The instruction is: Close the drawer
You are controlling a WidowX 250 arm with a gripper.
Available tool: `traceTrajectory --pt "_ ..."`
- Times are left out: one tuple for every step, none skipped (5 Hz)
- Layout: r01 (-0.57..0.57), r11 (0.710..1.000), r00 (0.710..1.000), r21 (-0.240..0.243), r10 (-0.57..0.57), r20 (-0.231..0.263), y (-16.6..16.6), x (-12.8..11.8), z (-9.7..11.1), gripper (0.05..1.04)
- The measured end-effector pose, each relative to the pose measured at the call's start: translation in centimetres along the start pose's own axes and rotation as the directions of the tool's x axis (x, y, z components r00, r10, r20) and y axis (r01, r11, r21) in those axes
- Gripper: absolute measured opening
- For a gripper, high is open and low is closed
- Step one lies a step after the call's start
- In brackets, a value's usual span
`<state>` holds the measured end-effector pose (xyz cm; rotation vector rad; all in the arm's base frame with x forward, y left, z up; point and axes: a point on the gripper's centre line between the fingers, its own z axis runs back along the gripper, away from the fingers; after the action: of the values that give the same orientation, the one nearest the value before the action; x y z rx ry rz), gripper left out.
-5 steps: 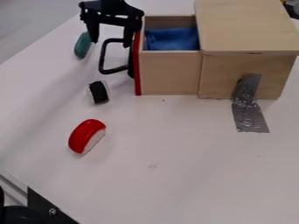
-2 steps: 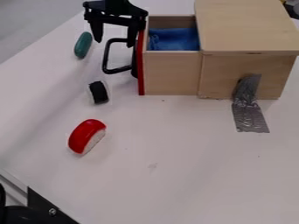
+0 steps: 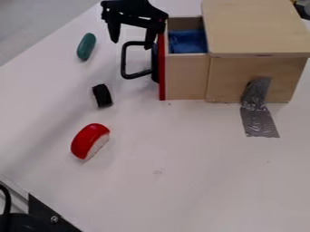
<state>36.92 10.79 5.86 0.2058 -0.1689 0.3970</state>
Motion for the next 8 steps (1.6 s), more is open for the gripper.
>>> traceTrajectory --pt "0.028 1.0 0.999 0.009 -0.028 0.016 -1.2 0.0 0.1 0.989" --pt "0.035 0.999 0.999 0.017 -0.036 0.029 -2.0 0.1 0.0 0.989" --pt "0.049 0.998 0.998 0.033 -0.05 0.045 -2.4 0.2 -0.1 0.989" --pt "0.059 0.998 0.997 0.037 -0.061 0.047 -2.6 0.2 0.0 0.989" --pt "0.074 0.996 0.996 0.046 -0.076 0.046 -2.8 0.1 0.0 0.989" --pt "0.084 0.995 0.995 0.047 -0.087 0.048 -3.1 0.1 0.0 0.989" --pt "0.108 0.994 0.993 0.012 -0.108 0.043 -5.0 -0.3 0.2 0.989" --pt "0.167 0.986 0.986 -0.017 -0.167 0.004 -5.9 -0.5 0.2 0.989"
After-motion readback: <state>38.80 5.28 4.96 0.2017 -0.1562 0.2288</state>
